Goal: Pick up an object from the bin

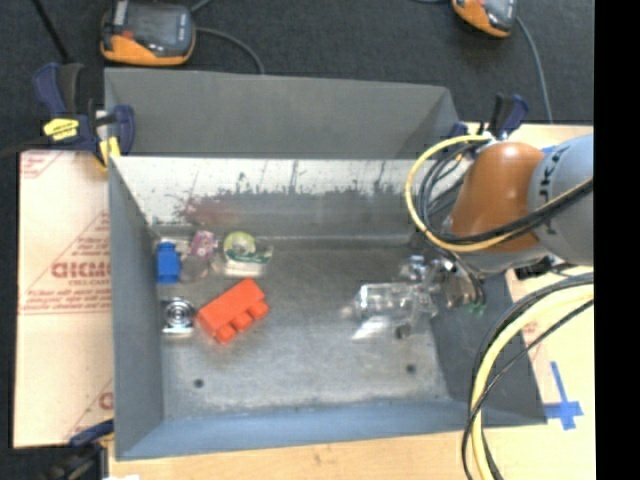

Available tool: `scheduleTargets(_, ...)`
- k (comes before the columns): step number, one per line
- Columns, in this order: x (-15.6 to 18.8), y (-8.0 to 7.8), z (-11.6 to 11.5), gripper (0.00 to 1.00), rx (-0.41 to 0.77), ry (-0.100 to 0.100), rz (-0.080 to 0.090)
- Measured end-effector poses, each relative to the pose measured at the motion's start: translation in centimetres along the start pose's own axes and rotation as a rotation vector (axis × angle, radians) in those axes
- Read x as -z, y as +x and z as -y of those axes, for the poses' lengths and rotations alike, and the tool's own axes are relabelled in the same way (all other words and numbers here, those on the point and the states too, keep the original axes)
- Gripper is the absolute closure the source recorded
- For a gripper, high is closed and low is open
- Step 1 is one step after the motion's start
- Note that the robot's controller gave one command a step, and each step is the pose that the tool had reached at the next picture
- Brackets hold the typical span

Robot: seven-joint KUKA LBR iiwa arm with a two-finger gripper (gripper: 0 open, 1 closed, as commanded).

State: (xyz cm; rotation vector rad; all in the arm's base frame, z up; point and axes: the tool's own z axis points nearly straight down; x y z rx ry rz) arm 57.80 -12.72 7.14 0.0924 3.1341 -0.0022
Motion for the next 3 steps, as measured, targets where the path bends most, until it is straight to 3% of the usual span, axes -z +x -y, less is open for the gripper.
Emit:
scheduleTargets(2,2.5,-0.1,0.2,1.0,0.001,0.001,-0.002)
scheduleTargets(3,13.1,-0.4,0.4,1.0,0.0,0.002,0.004)
